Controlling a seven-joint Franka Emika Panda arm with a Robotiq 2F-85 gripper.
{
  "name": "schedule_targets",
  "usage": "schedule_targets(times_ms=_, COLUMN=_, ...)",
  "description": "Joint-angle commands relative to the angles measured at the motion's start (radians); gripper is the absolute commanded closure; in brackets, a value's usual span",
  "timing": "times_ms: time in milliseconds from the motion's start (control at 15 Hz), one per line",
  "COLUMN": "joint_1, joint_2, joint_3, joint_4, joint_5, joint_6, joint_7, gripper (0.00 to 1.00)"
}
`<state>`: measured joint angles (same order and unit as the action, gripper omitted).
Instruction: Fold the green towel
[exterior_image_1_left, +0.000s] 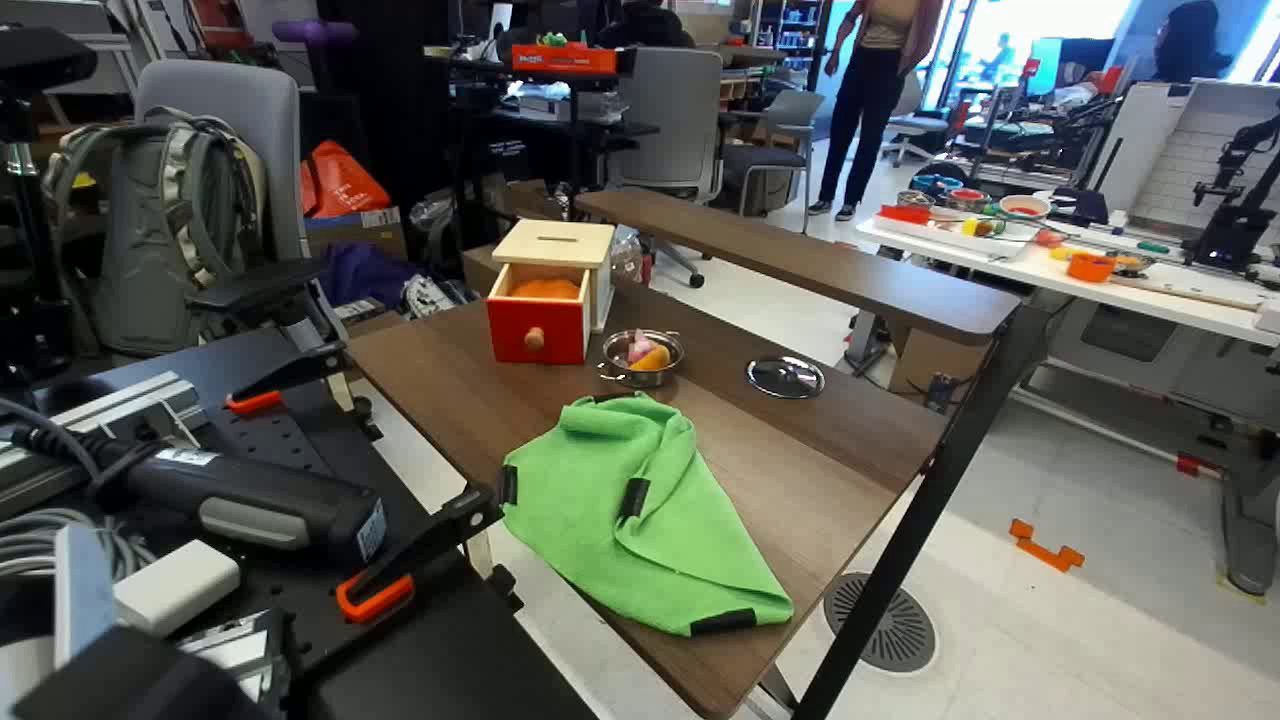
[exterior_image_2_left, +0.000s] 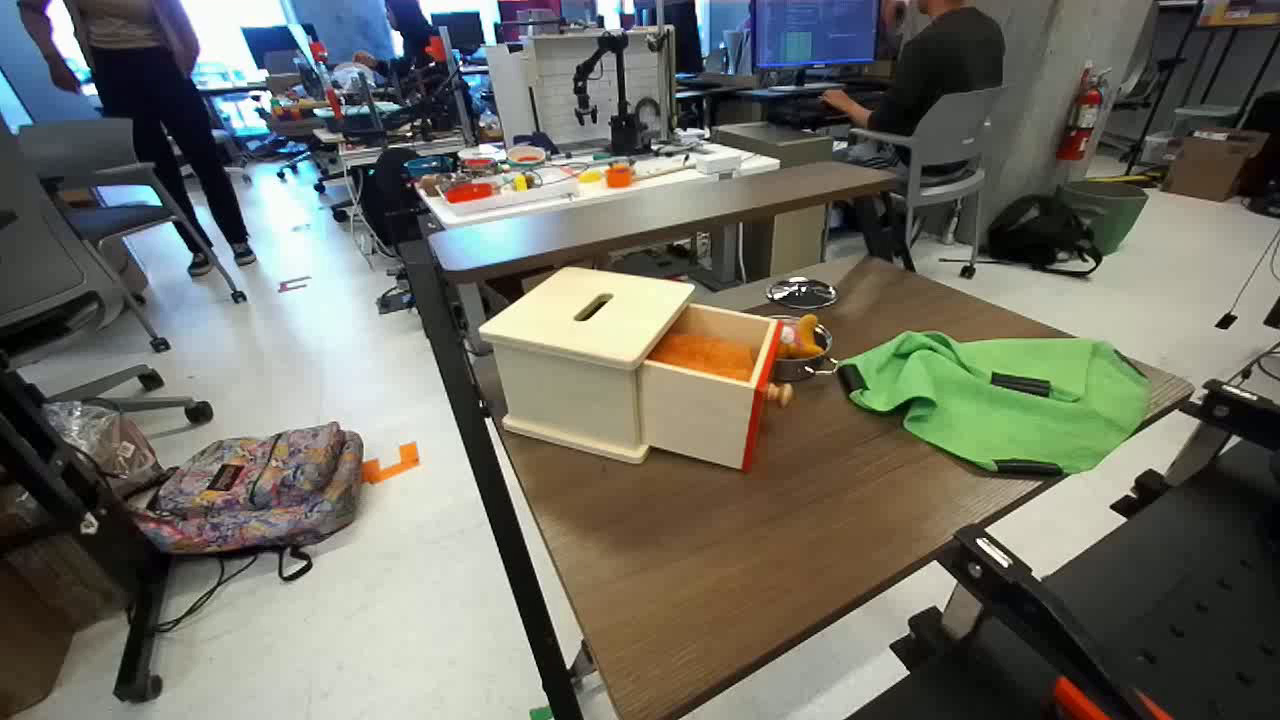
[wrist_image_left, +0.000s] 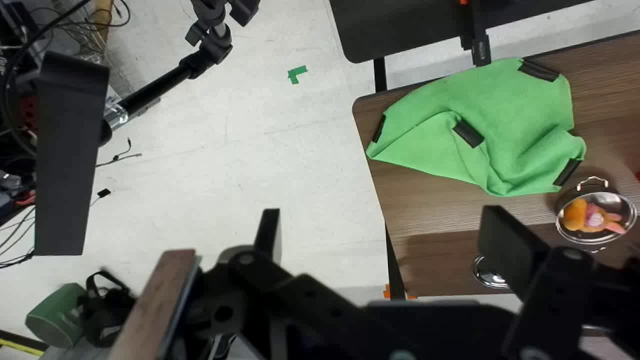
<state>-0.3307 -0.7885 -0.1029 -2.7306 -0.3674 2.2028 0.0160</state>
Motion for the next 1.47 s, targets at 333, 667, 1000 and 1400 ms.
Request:
schedule_targets(times_ms=333, joint_1=0.011, joint_2=0.103, joint_3=0.078, joint_4=0.049, joint_5=0.008, joint_6=-0.017, joint_7=0.156, gripper=0.00)
schedule_targets(times_ms=667, joint_1=0.028, joint_2=0.249, joint_3=0.167, joint_4=0.098, joint_5=-0.004, joint_6=0.008, joint_7=0.324, gripper=0.00)
schedule_targets(times_ms=1000, joint_1=0.065, joint_2=0.434, joint_3=0.127, joint_4=0.169, joint_5=0.041, joint_6=0.095, joint_7=0.358, gripper=0.00)
schedule_targets(times_ms=1400, joint_1=0.103, joint_2=0.690, joint_3=0.059, joint_4=0.280, joint_5=0.224, joint_6=0.249, joint_7=0.353, gripper=0.00)
